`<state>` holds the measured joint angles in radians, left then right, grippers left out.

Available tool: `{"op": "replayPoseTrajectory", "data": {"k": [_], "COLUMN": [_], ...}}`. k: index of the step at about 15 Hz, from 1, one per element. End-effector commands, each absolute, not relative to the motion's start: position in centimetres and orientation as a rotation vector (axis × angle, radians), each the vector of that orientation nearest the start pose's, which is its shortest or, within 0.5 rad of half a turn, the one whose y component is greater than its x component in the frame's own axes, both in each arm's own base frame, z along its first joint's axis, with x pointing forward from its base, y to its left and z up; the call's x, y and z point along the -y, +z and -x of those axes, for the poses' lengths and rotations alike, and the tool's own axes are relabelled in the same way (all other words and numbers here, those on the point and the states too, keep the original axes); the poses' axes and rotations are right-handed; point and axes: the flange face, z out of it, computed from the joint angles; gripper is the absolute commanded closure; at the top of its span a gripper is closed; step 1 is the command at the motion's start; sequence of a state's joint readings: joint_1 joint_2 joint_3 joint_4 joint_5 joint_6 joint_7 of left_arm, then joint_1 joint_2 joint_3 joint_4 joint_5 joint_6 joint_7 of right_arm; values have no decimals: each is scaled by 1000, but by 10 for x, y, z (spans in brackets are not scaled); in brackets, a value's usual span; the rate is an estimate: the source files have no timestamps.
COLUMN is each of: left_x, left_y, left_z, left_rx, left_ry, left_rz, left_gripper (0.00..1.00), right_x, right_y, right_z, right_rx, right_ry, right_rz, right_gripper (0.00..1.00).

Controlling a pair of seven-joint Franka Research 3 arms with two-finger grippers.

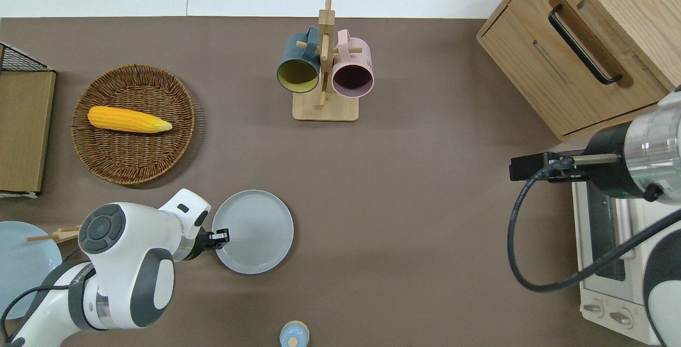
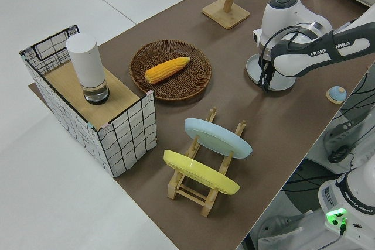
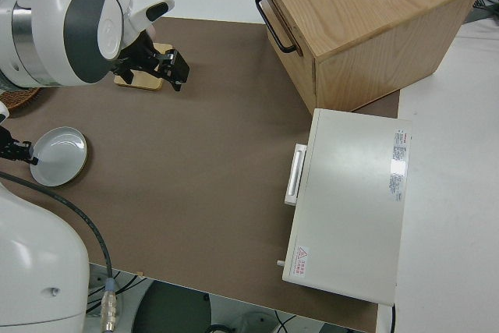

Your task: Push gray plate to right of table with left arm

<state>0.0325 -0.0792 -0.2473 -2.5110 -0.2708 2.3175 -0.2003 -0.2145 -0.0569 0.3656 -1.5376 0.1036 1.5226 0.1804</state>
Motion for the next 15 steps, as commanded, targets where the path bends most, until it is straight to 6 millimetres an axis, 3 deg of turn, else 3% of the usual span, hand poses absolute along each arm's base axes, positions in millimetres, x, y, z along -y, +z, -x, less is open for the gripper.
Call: {"op": "replayPoseTrajectory", "data": {"k": [1,3,15], "left_x": [114,117,206], "left_y": [294,294,275], "left_z": [-430,-430,-411], "left_rx": [338,362,470], "left_ry": [222,213,166], "left_rz": [3256,3256,3247], "left_gripper": [1000,1000,1000], "right_x": [-98,-97,-97], "right_y": [668,668,668], "right_z": [-525,-526,-526], "right_rx": [-38,-40,-40], "right_ry": [-36,-36,-36], "right_rz": [3035,3035,3035], "right_gripper": [5,5,5]}}
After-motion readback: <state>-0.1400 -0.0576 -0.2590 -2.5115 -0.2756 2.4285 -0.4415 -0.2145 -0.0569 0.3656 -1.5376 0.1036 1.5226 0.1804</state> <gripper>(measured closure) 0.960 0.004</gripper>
